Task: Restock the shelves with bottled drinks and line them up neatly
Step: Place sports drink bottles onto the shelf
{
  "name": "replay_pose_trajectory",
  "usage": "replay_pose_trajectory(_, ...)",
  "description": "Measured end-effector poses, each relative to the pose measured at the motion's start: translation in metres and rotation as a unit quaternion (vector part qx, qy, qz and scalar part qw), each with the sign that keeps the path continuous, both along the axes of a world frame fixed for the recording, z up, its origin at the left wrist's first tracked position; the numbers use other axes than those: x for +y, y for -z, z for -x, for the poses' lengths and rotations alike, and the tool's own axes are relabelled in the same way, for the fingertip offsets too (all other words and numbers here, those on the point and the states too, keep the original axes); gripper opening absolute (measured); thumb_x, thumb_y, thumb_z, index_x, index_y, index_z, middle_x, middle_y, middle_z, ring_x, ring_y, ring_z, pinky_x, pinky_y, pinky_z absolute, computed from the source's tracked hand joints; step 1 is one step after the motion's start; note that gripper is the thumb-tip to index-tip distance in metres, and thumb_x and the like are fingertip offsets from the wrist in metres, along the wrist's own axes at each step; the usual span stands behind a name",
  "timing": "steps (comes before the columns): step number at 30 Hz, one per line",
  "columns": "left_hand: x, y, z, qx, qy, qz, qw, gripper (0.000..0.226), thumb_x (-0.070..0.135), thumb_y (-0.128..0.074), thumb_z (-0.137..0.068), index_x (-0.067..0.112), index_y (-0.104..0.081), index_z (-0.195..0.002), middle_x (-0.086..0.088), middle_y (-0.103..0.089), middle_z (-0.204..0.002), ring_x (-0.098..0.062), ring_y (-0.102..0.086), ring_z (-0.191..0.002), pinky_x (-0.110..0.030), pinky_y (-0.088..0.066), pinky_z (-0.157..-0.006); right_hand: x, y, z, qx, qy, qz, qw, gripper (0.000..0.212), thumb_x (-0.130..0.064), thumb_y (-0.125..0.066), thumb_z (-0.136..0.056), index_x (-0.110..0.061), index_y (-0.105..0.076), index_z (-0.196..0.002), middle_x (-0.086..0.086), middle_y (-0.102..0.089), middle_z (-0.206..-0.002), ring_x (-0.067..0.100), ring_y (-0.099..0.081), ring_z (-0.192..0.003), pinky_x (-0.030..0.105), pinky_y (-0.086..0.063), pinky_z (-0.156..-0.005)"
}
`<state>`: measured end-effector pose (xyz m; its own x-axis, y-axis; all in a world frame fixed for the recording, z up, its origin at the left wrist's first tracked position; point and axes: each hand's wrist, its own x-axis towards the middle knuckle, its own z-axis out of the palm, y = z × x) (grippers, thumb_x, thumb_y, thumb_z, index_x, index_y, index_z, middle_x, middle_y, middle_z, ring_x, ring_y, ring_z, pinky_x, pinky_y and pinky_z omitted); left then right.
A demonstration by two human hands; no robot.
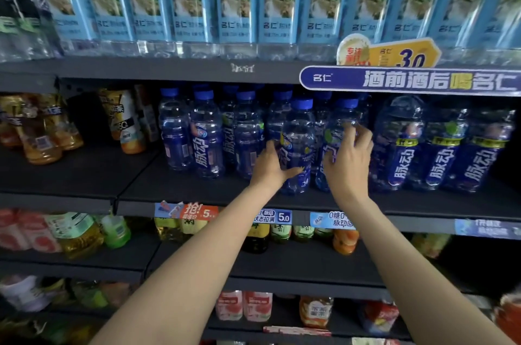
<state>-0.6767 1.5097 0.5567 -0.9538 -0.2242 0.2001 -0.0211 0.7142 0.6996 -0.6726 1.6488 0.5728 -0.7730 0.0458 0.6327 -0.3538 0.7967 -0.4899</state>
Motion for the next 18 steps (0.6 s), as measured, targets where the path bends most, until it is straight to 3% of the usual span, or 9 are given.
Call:
replay_pose_trajectory(4,-0.001,0.014,-0.018,0.065,0.004,0.033,0.997,0.066,0.015,-0.067,-0.082,0.011,-0.030,-0.137,-0.011,-0.039,-0.136,-0.029,-0.045,-0.122,-0.038,-0.043,-0.095,-0.023,0.010,-0.013,0.054,-0.098,-0.004,0.994,0.046,0.009,-0.052,-0.080,0.002,-0.045,-0.125,0.022,-0.040,-0.124,0.037,-0.046,-0.106,0.036,-0.041,-0.082)
replay_pose_trajectory(9,-0.062,0.029,-0.073,0.214,-0.048,0.021,0.975,0.049,0.005,-0.062,-0.082,0.007,-0.042,-0.127,-0.007,-0.050,-0.123,-0.019,-0.048,-0.115,-0.024,-0.037,-0.095,-0.074,0.011,-0.031,0.056,-0.189,0.009,0.980,0.040,0.009,-0.049,-0.083,0.002,-0.044,-0.122,0.021,-0.039,-0.121,0.034,-0.051,-0.099,0.036,-0.046,-0.072)
replay_pose_trajectory(12,-0.126,0.039,-0.113,0.218,-0.139,0.018,0.966,0.039,0.004,-0.057,-0.085,0.008,-0.045,-0.122,-0.004,-0.050,-0.117,-0.016,-0.047,-0.111,-0.022,-0.037,-0.093,-0.133,0.016,-0.052,0.046,-0.254,-0.024,0.966,0.039,0.008,-0.049,-0.084,0.002,-0.045,-0.122,0.020,-0.040,-0.122,0.035,-0.052,-0.097,0.033,-0.040,-0.066)
replay_pose_trajectory(15,-0.203,0.056,-0.165,0.196,-0.236,-0.012,0.952,0.035,0.004,-0.056,-0.086,0.007,-0.045,-0.120,-0.006,-0.050,-0.113,-0.017,-0.049,-0.105,-0.029,-0.042,-0.090,-0.210,0.033,-0.085,0.027,-0.349,-0.075,0.934,0.041,0.007,-0.051,-0.082,0.001,-0.045,-0.123,0.019,-0.041,-0.121,0.036,-0.052,-0.104,0.040,-0.048,-0.073)
replay_pose_trajectory(18,-0.284,0.084,-0.238,0.116,-0.354,-0.025,0.928,0.039,0.014,-0.054,-0.089,0.007,-0.041,-0.126,-0.007,-0.050,-0.121,-0.019,-0.051,-0.108,-0.031,-0.043,-0.093,-0.297,0.059,-0.130,0.005,-0.430,-0.143,0.891,0.044,0.004,-0.055,-0.081,-0.001,-0.045,-0.123,0.019,-0.042,-0.120,0.037,-0.050,-0.107,0.040,-0.046,-0.080)
